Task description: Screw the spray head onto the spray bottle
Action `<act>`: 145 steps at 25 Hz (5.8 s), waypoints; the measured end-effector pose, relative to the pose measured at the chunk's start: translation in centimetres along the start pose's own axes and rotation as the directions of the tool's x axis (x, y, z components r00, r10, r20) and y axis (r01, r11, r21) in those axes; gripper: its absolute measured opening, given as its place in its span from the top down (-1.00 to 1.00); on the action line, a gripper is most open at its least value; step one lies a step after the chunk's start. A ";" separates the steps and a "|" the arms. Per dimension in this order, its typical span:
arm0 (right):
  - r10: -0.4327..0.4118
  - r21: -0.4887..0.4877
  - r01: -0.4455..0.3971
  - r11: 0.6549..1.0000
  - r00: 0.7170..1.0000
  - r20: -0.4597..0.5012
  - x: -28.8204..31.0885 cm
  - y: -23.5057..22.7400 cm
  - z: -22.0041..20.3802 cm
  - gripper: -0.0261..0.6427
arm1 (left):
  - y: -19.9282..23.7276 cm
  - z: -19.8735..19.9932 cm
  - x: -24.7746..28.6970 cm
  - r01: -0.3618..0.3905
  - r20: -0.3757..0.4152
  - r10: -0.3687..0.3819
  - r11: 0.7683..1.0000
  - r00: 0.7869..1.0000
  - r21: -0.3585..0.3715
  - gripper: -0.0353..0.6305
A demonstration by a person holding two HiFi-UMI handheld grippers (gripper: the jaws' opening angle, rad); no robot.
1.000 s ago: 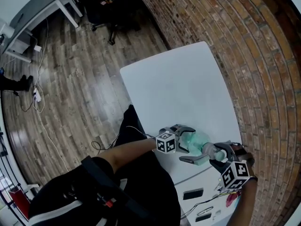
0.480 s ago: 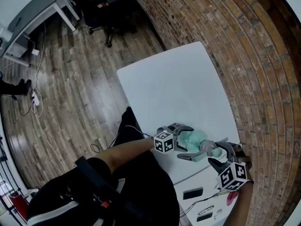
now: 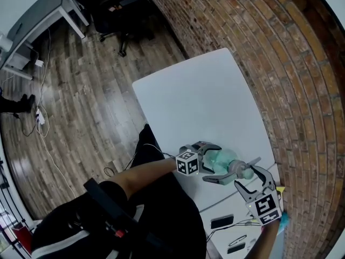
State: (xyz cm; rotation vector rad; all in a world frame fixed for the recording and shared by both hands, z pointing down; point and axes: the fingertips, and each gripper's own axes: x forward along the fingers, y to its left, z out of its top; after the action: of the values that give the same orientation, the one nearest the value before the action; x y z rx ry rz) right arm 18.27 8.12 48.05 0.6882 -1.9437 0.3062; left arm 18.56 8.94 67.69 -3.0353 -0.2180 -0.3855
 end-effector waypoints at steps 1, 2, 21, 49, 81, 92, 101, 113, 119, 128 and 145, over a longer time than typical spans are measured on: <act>-0.001 -0.012 0.001 1.000 1.000 -0.007 0.0 0.0 -0.1 0.09 | 0.0 0.0 0.0 0.000 0.000 0.000 1.000 1.000 -0.001 -0.58; 0.001 -0.037 -0.002 0.999 1.000 -0.019 0.0 0.0 -0.3 0.09 | 0.1 0.0 0.0 -0.001 0.000 0.001 1.000 1.000 -0.002 -0.58; 0.107 -0.625 -0.290 0.725 0.943 -0.314 2.2 0.3 -1.8 0.11 | 0.1 0.0 0.2 -0.001 0.006 0.001 1.000 1.000 -0.010 -0.58; 0.055 -0.150 -0.029 0.988 0.983 0.177 -5.8 -0.6 -0.2 0.11 | 0.5 6.1 -0.8 0.027 0.096 -0.026 1.000 0.995 -0.011 -0.53; -0.294 0.733 0.284 0.618 0.948 -0.119 1.8 -2.4 -2.5 0.11 | 0.3 8.1 1.4 0.035 0.114 -0.032 0.999 0.993 -0.023 -0.31; -0.135 0.433 0.182 0.883 0.981 -0.137 2.6 -1.4 -2.5 0.11 | 0.2 8.0 1.2 0.051 0.123 -0.047 0.998 0.991 -0.030 -0.31; -0.010 0.231 0.047 0.972 0.987 -0.158 2.7 -0.9 -2.3 0.11 | 0.2 7.8 1.2 0.061 0.121 -0.058 0.998 0.991 -0.025 -0.31; 0.157 -0.289 -0.228 0.930 0.956 -0.250 2.8 -0.1 -2.6 0.11 | 0.2 7.9 1.2 0.065 0.126 -0.062 0.998 0.990 -0.020 -0.31; 0.138 -0.483 -0.308 0.820 0.924 -0.356 3.8 0.3 -3.6 0.09 | 0.2 7.9 1.3 0.064 0.128 -0.060 0.998 0.990 -0.024 -0.31; 0.086 -0.431 -0.237 0.871 0.937 -0.340 3.2 0.2 -3.1 0.08 | 0.2 7.8 1.3 0.065 0.128 -0.061 0.998 0.990 -0.024 -0.31; -0.165 0.364 0.165 0.916 0.986 -0.033 0.4 -1.7 -1.7 0.08 | 0.3 7.8 1.1 0.062 0.130 -0.058 0.998 0.990 -0.031 -0.31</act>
State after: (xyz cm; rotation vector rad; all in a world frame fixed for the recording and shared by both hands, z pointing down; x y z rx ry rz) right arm 20.44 7.45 49.06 1.0890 -1.8285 0.5726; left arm 21.60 9.48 60.38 -3.0967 -0.3146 -0.1987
